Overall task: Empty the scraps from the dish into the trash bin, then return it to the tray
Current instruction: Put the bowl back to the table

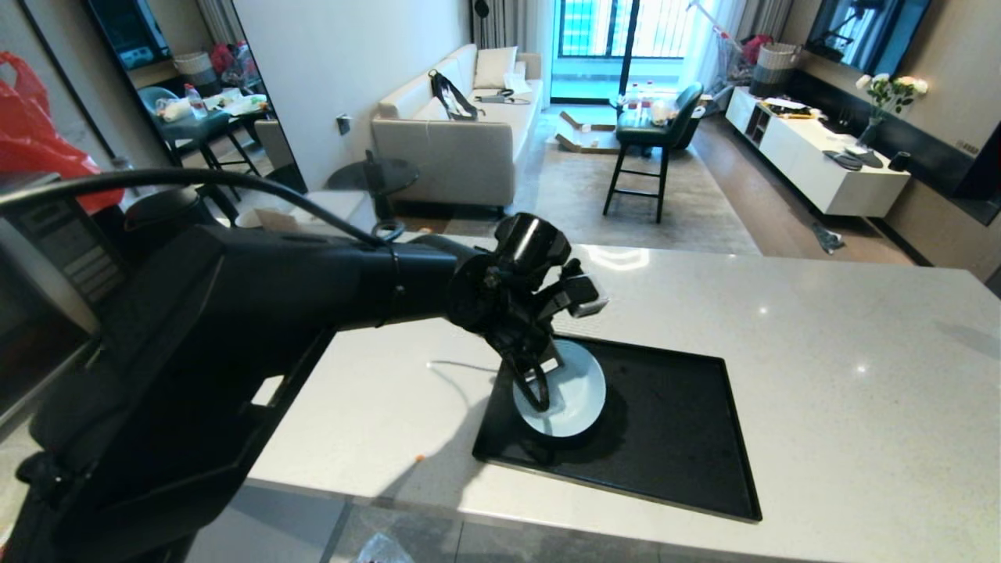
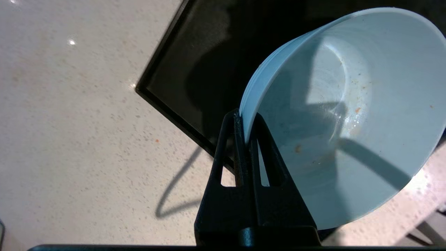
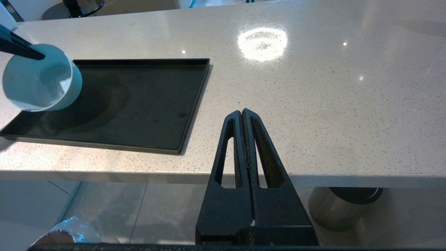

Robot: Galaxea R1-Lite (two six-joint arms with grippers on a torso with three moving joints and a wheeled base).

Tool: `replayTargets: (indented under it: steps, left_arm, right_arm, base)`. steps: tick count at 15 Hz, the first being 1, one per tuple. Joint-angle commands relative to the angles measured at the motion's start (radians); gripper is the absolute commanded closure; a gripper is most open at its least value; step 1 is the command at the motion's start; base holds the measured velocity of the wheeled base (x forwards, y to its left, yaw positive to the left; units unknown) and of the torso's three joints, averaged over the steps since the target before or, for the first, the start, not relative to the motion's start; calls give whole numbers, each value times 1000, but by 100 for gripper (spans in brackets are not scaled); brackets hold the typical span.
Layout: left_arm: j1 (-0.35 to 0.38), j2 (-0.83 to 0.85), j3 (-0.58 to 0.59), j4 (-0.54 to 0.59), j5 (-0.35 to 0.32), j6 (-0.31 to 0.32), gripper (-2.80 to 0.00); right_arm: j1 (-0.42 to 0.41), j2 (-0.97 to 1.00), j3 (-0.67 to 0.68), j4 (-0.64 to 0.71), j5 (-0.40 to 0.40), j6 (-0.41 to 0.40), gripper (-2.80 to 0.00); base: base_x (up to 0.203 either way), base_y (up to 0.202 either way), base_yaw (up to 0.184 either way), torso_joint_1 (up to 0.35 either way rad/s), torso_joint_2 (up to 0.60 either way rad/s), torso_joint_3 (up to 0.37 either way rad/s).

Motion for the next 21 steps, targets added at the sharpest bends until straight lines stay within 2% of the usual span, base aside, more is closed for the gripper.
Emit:
replayTargets:
  steps: [1,3,8,14,18,21]
  left_arm:
    - [3,8,-47,82,-7,2,0]
    - [6,30,-89,132,-37,3,0]
    - [-16,59,-93,124,-88,-1,0]
    - [-48,93,-95,89,-86,-5,0]
    - [-57,120,-97,-2,-88,-7,0]
    - [-57,125,-95,-9,-88,-3,0]
  right_arm:
    - [0,0,0,0,0,0,0]
    - [0,0,0,0,0,0,0]
    - [0,0,0,0,0,0,0]
    - [0,0,0,0,0,0,0]
    - [0,0,0,0,0,0,0]
    - [0,0,0,0,0,0,0]
  base:
    - [0,0,0,0,0,0]
    - [0,0,0,0,0,0]
    - [0,0,0,0,0,0]
    - [0,0,0,0,0,0]
    - [0,0,0,0,0,0]
    - [0,0,0,0,0,0]
